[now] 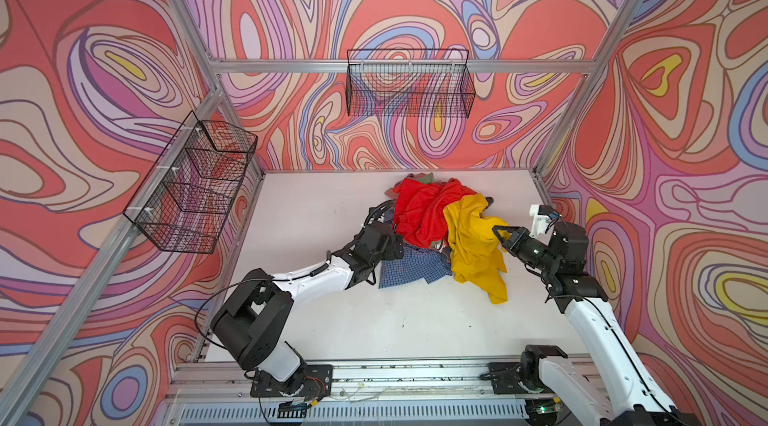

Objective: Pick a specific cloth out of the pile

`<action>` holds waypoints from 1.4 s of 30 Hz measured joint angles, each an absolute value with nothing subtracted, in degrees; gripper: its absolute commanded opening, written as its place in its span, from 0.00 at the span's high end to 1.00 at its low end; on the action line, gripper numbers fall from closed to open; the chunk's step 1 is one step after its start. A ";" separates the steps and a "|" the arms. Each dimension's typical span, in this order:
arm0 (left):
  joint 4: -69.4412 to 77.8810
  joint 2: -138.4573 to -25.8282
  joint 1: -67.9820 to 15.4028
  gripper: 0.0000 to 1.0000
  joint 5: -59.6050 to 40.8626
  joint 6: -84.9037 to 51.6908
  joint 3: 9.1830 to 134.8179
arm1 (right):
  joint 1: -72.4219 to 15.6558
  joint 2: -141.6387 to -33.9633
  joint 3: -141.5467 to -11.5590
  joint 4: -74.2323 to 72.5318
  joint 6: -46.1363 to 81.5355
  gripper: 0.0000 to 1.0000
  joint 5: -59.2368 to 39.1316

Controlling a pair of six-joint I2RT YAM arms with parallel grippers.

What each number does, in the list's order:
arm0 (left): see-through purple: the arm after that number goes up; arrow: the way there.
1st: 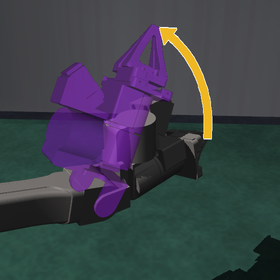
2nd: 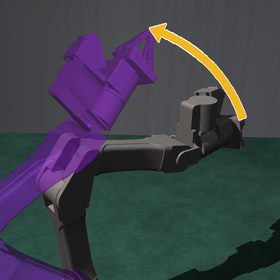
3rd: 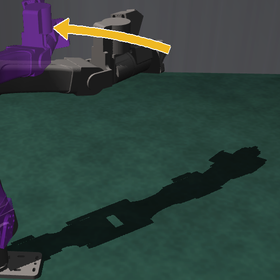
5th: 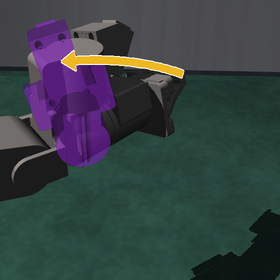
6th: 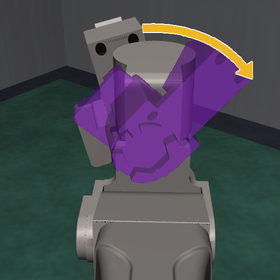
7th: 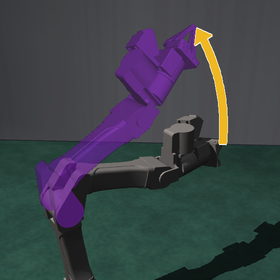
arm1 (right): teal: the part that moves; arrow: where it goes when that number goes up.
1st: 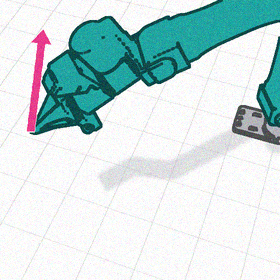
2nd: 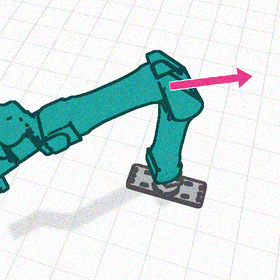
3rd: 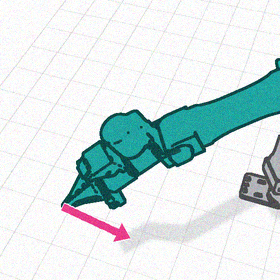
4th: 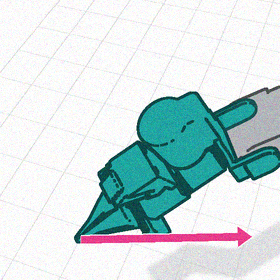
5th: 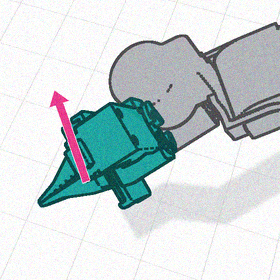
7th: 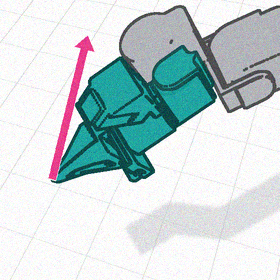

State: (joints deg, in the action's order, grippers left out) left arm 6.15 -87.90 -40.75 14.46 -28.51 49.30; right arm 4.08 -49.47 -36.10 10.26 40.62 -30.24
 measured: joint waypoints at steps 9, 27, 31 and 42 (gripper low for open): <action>6.79 -83.53 -44.29 0.00 16.10 -23.70 46.30 | -5.69 -51.99 -28.16 7.44 44.53 1.00 -25.32; 6.72 -83.50 -44.23 0.00 16.56 -21.39 45.74 | -17.82 -52.47 -26.79 30.55 54.33 0.57 1.63; 6.87 -83.42 -44.23 0.00 16.58 -20.99 44.80 | -17.82 -52.93 -29.58 35.38 55.51 0.40 5.02; 7.60 -80.36 -44.23 0.00 17.56 -20.12 41.25 | -17.82 -52.73 -29.65 38.26 58.89 0.07 11.38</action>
State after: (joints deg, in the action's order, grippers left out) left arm 7.60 -80.36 -44.23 17.56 -20.12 41.25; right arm -17.82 -52.73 -29.65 38.26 58.89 11.38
